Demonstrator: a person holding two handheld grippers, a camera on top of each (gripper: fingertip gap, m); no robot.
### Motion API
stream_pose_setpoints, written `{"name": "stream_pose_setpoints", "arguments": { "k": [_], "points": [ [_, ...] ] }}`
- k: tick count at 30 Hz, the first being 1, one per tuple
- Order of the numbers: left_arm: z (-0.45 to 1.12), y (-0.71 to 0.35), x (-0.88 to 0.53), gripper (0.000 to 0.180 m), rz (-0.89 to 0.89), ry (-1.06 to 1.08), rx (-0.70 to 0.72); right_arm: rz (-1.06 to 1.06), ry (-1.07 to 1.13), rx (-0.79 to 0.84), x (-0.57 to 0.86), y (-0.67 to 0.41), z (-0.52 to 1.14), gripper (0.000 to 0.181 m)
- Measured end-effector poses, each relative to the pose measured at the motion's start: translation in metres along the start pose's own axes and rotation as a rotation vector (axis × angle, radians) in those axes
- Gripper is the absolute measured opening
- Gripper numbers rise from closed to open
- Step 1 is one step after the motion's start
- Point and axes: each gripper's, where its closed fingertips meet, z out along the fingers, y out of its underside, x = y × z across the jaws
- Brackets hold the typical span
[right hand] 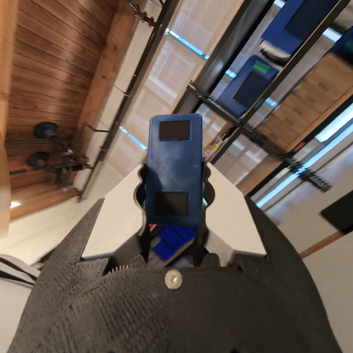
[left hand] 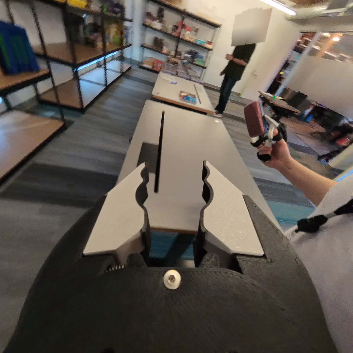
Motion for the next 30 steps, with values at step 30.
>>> {"name": "stream_pose_setpoints", "arguments": {
  "k": [30],
  "points": [
    [0.54,-0.17,-0.56,0.051,0.027,0.825,-0.257,-0.359,0.579,0.364,0.377,0.031,0.466,0.058]
  ]
}}
